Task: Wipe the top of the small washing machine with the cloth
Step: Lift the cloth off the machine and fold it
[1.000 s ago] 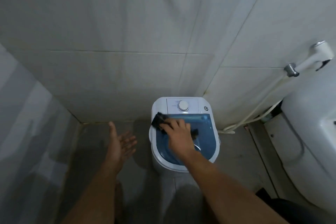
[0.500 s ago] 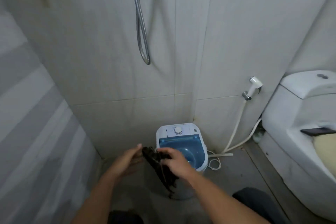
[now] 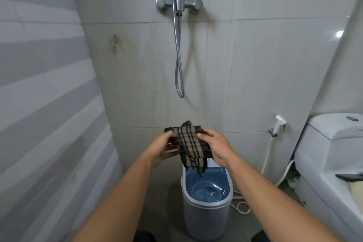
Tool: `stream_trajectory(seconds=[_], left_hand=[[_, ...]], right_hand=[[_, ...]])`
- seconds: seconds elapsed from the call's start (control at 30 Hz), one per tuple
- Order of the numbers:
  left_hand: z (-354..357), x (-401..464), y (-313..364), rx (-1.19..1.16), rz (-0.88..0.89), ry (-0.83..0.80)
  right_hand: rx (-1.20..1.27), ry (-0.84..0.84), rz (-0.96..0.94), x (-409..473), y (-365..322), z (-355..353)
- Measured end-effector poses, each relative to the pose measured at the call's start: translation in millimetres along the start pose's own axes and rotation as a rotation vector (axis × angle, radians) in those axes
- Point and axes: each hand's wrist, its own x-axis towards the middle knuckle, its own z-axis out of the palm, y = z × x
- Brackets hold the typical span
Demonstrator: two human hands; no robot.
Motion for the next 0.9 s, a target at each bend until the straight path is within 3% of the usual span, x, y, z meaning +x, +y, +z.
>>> stream_trajectory(seconds=[0.23,0.37,0.5,0.6,0.7,0.8,0.9], left_hand=[[10,-11,31,-0.064,0.082,0.044],[8,-11,40,-0.026,0.130,0.069],[0,-12,45,0.026,0.162,0.077],[-11,-10,46,0.021,0.164,0.104],[-21,-15,51,0.000,0.191,0.147],[-41,-18,60,-0.013,0.226,0.155],[-67,-21,63,0.078,0.231,0.048]], right_hand=[[-0.493,0.170,-0.288,4,-20,8],[-0.860,0.080,-0.548,3,-24,10],[-1.123,0.045,-0.624,11,-29,14],[-1.158,0.053,-0.636,18,-32,22],[-1.128,-0.041,-0.593,24,-39,41],[-0.865,-0.184,-0.417,32,-67,68],[-0.630,-0.272,-0.280,41,-103,99]])
